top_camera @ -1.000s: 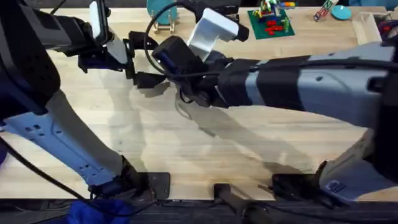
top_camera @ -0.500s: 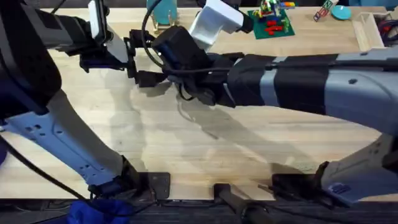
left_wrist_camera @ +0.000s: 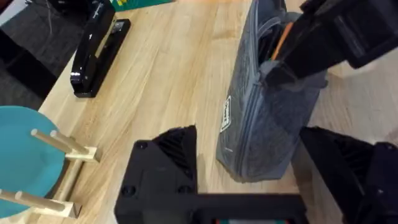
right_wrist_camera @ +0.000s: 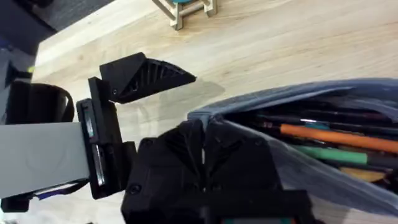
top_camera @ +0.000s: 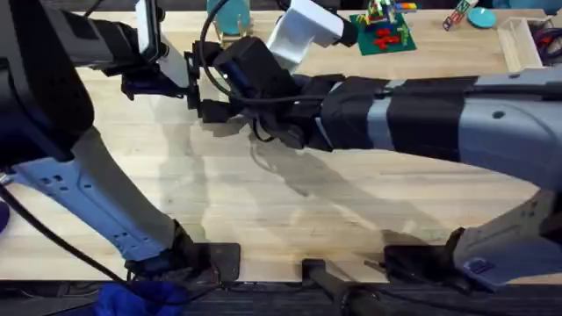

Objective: Unzip the bag, pick up the pens from the table one at a time and place them inside, then zip the bag closed.

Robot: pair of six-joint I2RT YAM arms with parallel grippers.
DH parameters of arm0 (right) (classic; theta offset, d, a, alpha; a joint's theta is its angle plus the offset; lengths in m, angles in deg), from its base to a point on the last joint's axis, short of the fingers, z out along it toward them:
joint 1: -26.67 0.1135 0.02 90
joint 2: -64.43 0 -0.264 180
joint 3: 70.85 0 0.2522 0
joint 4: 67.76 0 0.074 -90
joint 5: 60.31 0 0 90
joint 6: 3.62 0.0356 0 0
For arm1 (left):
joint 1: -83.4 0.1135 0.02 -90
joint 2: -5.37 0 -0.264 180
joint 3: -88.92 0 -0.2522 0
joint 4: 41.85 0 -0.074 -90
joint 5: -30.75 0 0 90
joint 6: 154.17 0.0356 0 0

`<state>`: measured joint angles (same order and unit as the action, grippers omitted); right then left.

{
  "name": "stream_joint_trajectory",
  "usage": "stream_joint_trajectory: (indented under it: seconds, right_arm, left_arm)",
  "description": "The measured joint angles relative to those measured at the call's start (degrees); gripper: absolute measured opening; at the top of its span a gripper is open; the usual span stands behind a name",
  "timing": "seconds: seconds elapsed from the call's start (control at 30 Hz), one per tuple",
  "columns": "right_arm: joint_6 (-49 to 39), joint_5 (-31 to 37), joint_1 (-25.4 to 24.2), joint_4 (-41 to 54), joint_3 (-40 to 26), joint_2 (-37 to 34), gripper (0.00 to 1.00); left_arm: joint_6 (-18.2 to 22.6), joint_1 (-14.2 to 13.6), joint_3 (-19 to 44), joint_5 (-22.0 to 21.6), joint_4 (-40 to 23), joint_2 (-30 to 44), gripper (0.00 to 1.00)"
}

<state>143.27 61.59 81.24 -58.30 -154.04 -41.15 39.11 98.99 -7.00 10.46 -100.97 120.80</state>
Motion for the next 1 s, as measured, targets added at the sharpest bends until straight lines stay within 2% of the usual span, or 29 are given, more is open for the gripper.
stream_joint_trajectory:
  seconds: [0.37, 0.53, 0.57, 0.7, 0.83, 0.87, 0.93, 0.97, 1.0]
  right_arm:
    - [-0.17, 0.0, 0.0, 0.0, 0.0, 0.0, 0.031]
    - [-0.37, 0.0, 0.0, 0.0, 0.0, 0.0, 0.031]
    - [-0.37, 0.0, 0.0, 0.0, 0.0, 0.0, 0.031]
    - [-0.37, 0.0, 0.0, 0.0, 0.0, 0.02, 0.031]
    - [-0.39, 0.0, 0.0, 0.0, 0.0, 0.0, 0.031]
    - [-0.44, -0.02, 0.0, 0.02, 0.0, 0.0, 0.031]
    - [-0.73, -0.12, 0.0, 0.19, 0.0, 0.0, 0.031]
    - [-0.81, -0.24, 0.02, 0.31, 0.02, 0.02, 0.031]
    - [-0.88, -0.24, 0.02, 0.34, 0.02, 0.0, 0.032]
  left_arm:
    - [0.0, -2.2, 0.0, 0.15, 0.0, 0.01, 0.993]
    - [0.0, -2.34, 0.0, 0.15, 0.0, 0.02, 0.993]
    - [0.0, -2.34, 0.0, 0.15, 0.01, 0.02, 0.969]
    - [-0.01, -2.34, 0.0, 0.18, 0.1, 0.01, 0.717]
    - [0.0, -2.6, 0.0, 0.17, 0.15, 0.0, 0.407]
    - [-0.04, -2.62, 0.0, 0.17, 0.13, 0.02, 0.285]
    - [-0.09, -2.62, 0.0, 0.19, 0.23, 0.02, 0.123]
    - [0.02, -2.62, 0.0, 0.17, 0.22, 0.0, 0.062]
    - [-0.01, -2.62, 0.0, 0.16, 0.2, 0.02, 0.05]
